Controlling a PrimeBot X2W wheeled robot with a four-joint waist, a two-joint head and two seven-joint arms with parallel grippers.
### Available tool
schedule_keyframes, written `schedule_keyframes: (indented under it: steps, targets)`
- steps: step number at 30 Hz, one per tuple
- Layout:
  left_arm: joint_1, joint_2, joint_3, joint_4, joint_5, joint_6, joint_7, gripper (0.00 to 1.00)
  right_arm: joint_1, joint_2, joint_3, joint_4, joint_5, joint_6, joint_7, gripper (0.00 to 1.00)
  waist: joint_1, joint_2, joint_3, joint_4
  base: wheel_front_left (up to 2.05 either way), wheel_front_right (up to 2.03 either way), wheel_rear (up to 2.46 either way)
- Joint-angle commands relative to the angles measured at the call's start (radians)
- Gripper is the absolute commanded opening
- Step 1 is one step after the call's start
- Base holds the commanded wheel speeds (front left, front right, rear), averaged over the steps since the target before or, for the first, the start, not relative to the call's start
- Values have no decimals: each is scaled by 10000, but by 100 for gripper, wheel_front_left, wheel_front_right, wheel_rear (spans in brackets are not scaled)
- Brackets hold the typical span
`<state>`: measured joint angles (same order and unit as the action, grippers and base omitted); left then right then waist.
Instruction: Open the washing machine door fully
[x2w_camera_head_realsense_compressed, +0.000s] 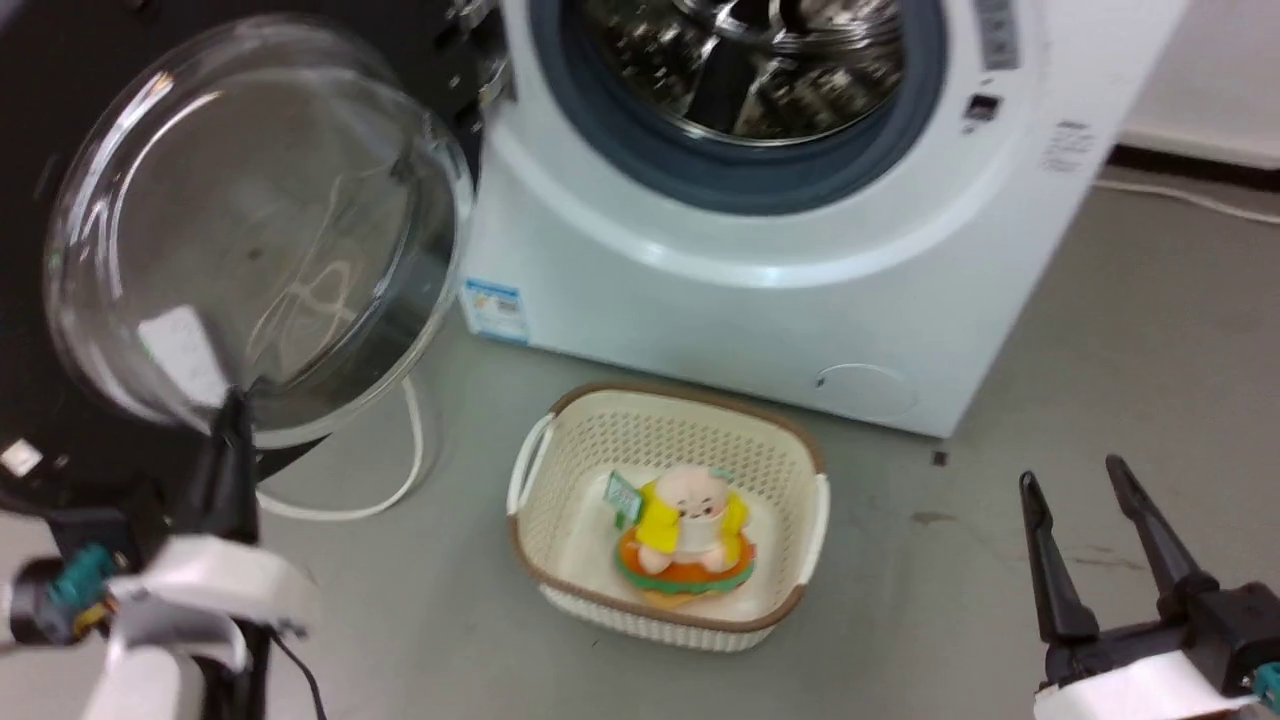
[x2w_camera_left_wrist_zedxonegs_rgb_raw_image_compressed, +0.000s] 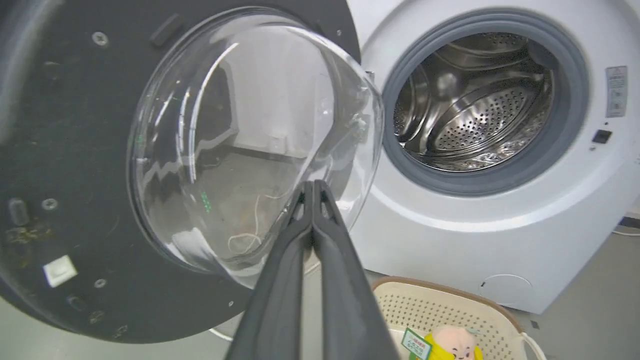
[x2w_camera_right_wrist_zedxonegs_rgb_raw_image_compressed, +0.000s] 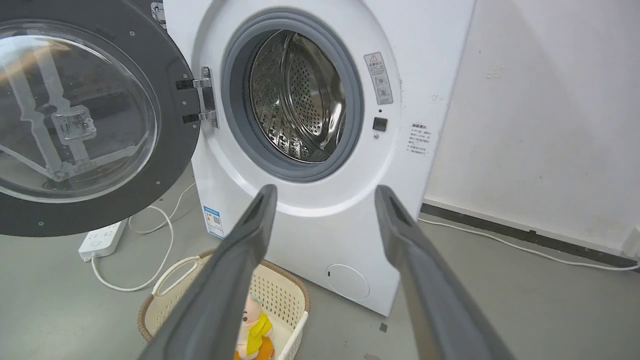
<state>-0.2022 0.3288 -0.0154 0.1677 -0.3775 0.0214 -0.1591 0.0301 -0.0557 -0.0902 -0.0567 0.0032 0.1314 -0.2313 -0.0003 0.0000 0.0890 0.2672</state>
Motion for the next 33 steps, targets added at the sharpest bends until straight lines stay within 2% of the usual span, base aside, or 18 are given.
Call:
schedule_keyframes:
  steps: [1,8,15,16,17,18,33]
  targets:
    - [469,-164,-152,-414,125,124,-12,0,173,42,-12,20,-59,-7,-40,100,3,0,-611,-675,0,0,0]
    - [2042,-805,-791,-1620,621,665,-362,0,573,51,-58,-13,92,-7,5,100,3,0,-1055,-1557,0,0,0]
    - [2822,-1288,-1161,-1720,857,1040,-613,0,884,53,45,51,393,-7,48,100,3,0,-1077,-2098,0,0,0]
    - [2954,-1431,-1256,-1652,878,1113,-668,40,950,53,75,93,499,-7,50,100,3,0,-1074,-2198,0,0,0]
    - [2954,-1431,-1256,-1652,878,1113,-668,40,950,53,75,93,499,-7,50,100,3,0,-1074,-2198,0,0,0]
    - [3039,-1494,-1380,-1494,956,1133,-713,100,1021,53,106,133,592,-7,42,100,3,0,-1066,-2277,0,0,0]
    - [3136,-1642,-2078,-994,1423,1163,-854,100,1129,54,186,452,896,-7,-53,100,3,0,-996,-2449,0,0,0]
